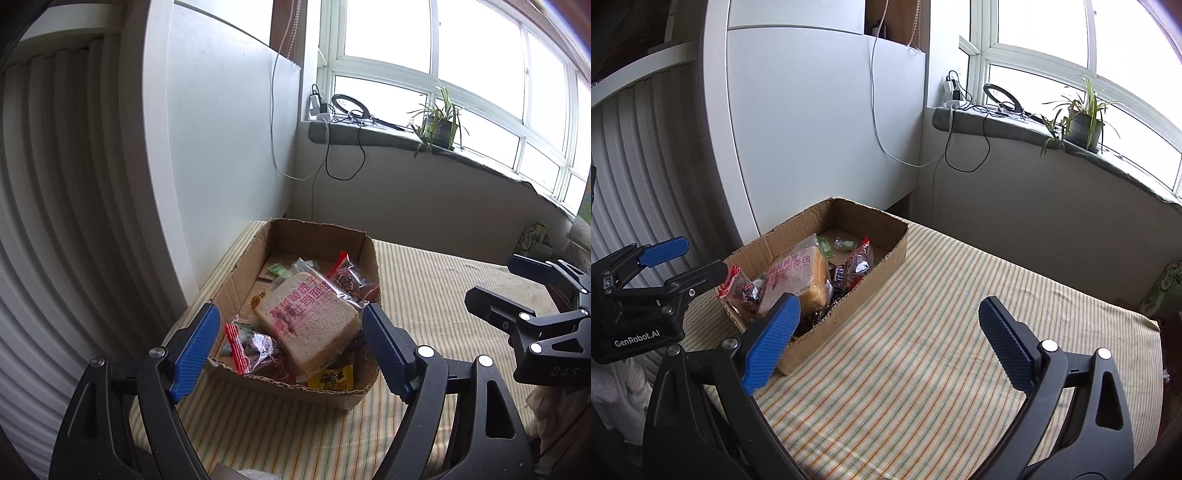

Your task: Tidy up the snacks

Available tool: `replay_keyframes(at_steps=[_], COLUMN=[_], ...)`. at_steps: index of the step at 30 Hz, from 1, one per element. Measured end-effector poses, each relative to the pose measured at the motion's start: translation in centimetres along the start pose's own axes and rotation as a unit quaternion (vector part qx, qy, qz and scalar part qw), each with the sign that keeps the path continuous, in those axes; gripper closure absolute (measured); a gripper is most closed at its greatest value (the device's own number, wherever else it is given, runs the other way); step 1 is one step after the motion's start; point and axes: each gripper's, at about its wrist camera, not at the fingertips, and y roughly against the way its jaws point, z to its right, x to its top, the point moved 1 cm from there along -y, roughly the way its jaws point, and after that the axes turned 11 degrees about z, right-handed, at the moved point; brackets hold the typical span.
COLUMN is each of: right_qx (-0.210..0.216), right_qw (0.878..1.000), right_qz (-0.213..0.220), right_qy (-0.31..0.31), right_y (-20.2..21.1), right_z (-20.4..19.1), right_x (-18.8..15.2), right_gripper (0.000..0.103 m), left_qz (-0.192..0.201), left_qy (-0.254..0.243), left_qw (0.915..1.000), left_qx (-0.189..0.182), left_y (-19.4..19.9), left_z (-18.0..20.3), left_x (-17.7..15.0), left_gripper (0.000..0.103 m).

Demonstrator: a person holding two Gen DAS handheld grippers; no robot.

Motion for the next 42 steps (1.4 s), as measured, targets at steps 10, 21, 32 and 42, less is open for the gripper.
replay_keyframes(at_steps=[10,21,32,42], right_qx=[-0.017,-0.015,-0.017,-0.017], right_qw=[1.0,1.0,1.0,1.0], right_qz=[0.007,0.006,0.011,0.006], right_qy=[0.002,-0.014,-0.02,-0.024], right_y=[1.6,2.1,2.7,2.7], right_z=[0.5,0.9,1.3,1.7], right_x=[-1.1,-1.7,-1.8,-2.3], right_gripper=[0.004,0.004,0.004,0.004], left_qz=[-0.011,-0.011,-0.011,-0.012], left_qy=[0.003,0.003,0.001,0.007], left_qw=[0.9999,0.9999,0.9999,0.9998], left_qx=[-0.01,-0.007,-0.011,-0.011], left_y=[-0.1,0.4,0.7,0.7], left_z=[0.9,1.3,1.8,1.8], left_x=[-0.6,-0.6,-0.6,-0.8], left_gripper=[0.023,0.023,0.023,0.023])
